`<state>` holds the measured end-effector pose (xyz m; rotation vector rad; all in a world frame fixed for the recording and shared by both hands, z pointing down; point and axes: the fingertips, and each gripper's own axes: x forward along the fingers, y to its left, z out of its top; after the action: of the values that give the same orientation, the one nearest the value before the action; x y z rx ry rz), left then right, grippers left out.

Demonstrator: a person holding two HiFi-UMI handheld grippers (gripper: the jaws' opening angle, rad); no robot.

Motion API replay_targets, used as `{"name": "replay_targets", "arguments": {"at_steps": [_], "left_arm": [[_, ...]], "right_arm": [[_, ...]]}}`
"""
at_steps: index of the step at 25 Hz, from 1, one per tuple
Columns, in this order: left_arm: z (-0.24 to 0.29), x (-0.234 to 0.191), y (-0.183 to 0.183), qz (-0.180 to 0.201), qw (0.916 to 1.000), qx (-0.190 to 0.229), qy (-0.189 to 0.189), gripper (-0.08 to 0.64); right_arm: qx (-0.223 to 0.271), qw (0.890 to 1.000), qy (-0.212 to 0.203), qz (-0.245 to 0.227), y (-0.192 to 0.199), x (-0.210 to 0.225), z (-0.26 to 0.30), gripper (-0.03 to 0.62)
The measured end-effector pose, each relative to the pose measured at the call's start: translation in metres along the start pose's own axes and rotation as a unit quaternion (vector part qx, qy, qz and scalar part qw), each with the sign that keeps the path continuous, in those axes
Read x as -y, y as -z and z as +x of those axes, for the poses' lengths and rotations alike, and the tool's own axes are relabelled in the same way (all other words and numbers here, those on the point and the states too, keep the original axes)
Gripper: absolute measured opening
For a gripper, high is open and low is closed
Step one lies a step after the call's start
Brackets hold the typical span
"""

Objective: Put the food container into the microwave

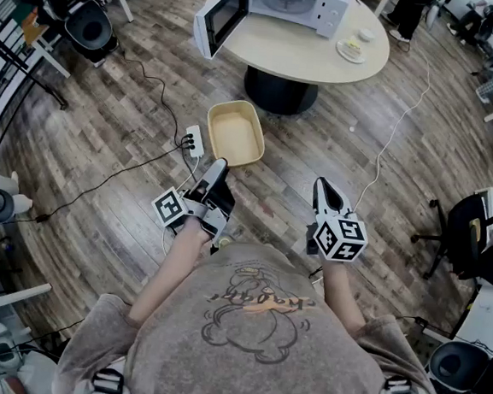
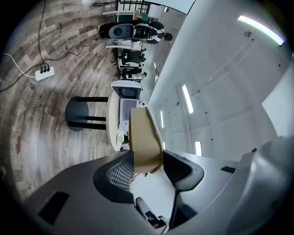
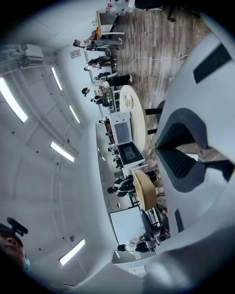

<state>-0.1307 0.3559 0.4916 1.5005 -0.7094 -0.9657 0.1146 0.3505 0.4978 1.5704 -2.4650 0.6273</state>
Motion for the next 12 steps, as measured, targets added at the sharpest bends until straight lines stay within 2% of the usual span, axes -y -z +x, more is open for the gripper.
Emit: {"name": "replay_targets", "arguments": {"at_steps": [8,12], "left_arm": [[-0.003,0.001,0.009,-0.006,1.0,-0.004,0.003,0.215],[-0.005,0.003,0.012,-0.017,0.9998,-0.005,0.008,0.215]], "right_arm": [[0.003,1.0,0.002,-0.002,0.003,-0.005,-0.006,0.0],[0.003,1.0,0.0,0.011,0.01,-0.014,-0.007,-0.001]]}}
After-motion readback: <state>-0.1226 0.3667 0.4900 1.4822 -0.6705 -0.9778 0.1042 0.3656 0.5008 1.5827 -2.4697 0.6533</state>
